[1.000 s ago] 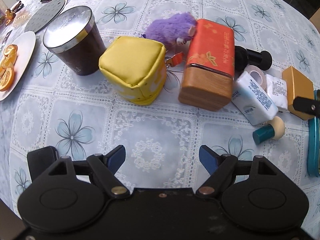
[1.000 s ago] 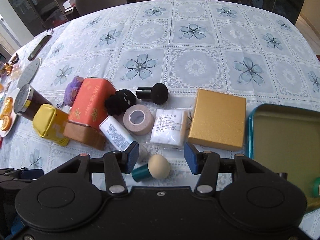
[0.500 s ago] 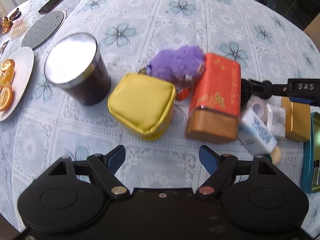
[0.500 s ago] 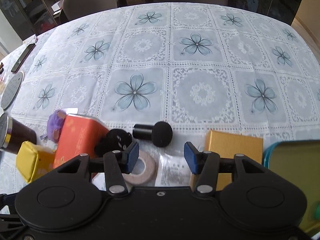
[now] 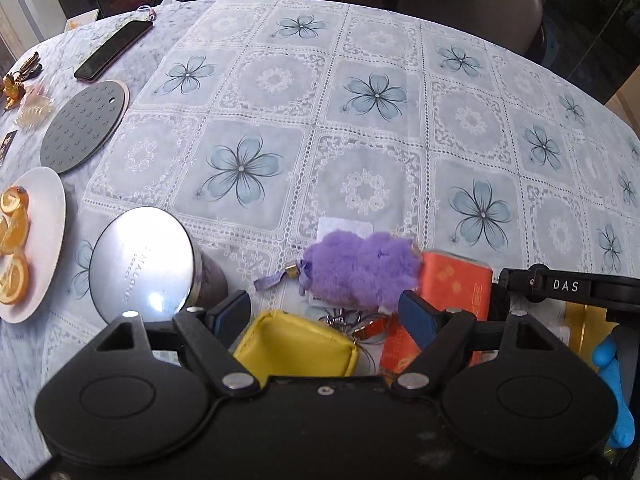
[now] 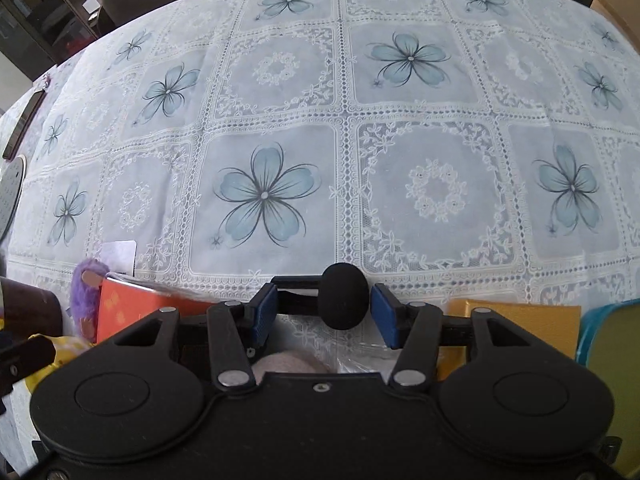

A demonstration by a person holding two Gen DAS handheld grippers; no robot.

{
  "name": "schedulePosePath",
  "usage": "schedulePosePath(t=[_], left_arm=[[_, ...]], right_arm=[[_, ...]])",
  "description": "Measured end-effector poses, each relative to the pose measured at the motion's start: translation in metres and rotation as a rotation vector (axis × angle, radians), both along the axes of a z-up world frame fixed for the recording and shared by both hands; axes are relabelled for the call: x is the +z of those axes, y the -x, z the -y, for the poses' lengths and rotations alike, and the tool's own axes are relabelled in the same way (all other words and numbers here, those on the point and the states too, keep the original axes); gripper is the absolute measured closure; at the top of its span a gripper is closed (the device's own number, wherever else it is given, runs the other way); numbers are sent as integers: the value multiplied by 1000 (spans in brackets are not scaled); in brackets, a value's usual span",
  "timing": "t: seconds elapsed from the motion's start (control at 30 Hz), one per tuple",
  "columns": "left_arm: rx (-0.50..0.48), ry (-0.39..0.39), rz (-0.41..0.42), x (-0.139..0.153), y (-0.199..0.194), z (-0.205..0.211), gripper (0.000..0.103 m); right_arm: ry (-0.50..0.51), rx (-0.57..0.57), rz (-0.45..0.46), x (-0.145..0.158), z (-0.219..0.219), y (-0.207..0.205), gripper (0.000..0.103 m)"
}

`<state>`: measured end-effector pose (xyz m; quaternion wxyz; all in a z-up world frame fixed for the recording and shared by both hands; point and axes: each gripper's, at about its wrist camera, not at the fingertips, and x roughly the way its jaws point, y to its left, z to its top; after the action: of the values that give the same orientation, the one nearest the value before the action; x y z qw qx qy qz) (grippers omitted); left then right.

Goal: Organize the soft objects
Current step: 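Grasp the purple plush with the left tool while the right tool grasps the black sponge stick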

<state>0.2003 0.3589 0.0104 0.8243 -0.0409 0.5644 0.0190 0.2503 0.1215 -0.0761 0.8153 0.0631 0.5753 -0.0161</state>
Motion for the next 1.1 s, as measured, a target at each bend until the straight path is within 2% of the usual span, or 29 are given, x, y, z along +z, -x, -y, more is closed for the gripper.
schedulePosePath(t=[0.2, 0.43, 0.73, 0.93, 1.0, 1.03, 1.1], left_arm=[[6, 16, -35, -7, -31, 0, 23], [59, 49, -113, -29, -60, -4, 21], [48, 35, -162, -56, -77, 13, 19], [91, 45, -216, -77, -82, 9, 19], [104, 51, -233, -83, -83, 6, 23], [113, 53, -236, -85, -83, 5, 32], [117, 45, -220, -84, -82, 6, 38]], right_arm=[[3, 4, 12, 1, 1, -6, 49], [-16, 31, 8, 2, 3, -5, 50], [-19, 39, 42, 12, 4, 1, 50], [-17, 69, 75, 23, 2, 6, 50], [-17, 78, 74, 24, 1, 6, 50], [-16, 79, 72, 24, 1, 5, 50], [-25, 77, 65, 24, 2, 4, 50]])
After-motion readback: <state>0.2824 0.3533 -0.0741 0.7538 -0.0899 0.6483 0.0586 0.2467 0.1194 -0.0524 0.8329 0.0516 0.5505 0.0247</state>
